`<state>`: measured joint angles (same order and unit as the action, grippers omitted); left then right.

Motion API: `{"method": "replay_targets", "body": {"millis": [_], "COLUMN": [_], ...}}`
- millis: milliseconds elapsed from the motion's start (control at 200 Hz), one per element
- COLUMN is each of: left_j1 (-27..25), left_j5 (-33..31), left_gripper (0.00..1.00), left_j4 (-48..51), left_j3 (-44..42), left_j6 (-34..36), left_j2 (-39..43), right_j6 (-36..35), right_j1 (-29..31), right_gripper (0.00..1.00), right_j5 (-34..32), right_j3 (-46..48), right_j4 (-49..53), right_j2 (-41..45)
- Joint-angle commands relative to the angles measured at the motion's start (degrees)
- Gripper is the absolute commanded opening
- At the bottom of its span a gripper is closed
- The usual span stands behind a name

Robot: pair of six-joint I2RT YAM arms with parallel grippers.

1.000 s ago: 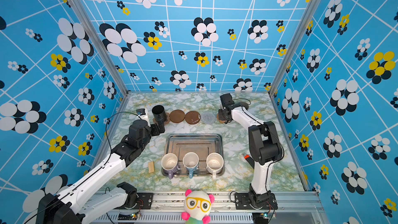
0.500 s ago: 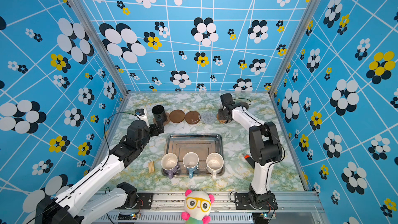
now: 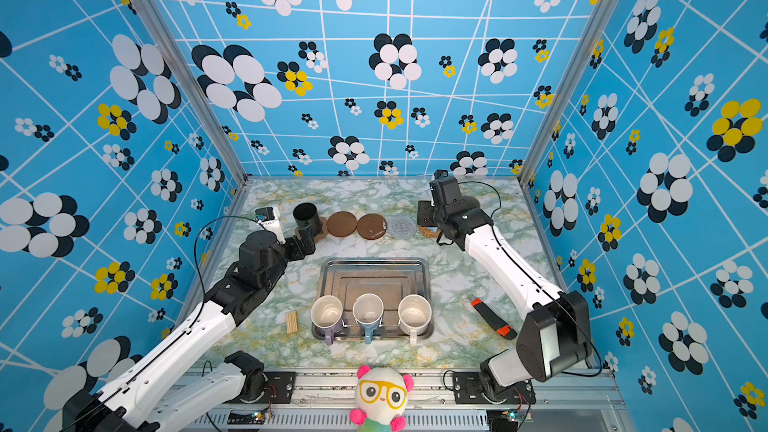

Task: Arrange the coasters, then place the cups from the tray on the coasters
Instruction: 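Open the right gripper and raise it off the white mug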

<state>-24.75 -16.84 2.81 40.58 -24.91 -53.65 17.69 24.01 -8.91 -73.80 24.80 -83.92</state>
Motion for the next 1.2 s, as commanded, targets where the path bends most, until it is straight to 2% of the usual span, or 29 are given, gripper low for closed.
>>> {"method": "replay_targets", "body": {"millis": [0, 230, 725, 965, 1195], "left_j1": [0.1, 0.1, -0.2, -1.1, -2.8], "left_j5": [1.0, 0.4, 1.1, 0.9, -1.4], "left_gripper": [0.97, 0.96, 0.95, 0.95, 0.95], "left_j4": [0.9, -0.3, -0.9, -0.4, 10.8], "left_j3": [1.4, 1.3, 4.0, 4.9, 9.8], "left_j6": [-1.5, -2.0, -2.3, -1.9, -1.5], "left_j2": [1.2, 0.3, -6.1, -5.6, -3.4], "right_j6": [1.6, 1.9, 1.7, 2.4, 4.9], "right_j1": [0.4, 0.7, 0.7, 0.8, 0.8], "right_gripper": [0.63, 0.64, 0.66, 0.66, 0.66], "right_j5": [-1.2, -0.7, -0.3, 0.9, 1.3], "right_j3": [1.3, 2.0, 1.2, 2.9, 3.5], "right_j4": [-0.7, -1.3, -0.9, -1.6, -3.9], "right_j2": [2.4, 5.4, 4.3, 4.5, 5.2]}}
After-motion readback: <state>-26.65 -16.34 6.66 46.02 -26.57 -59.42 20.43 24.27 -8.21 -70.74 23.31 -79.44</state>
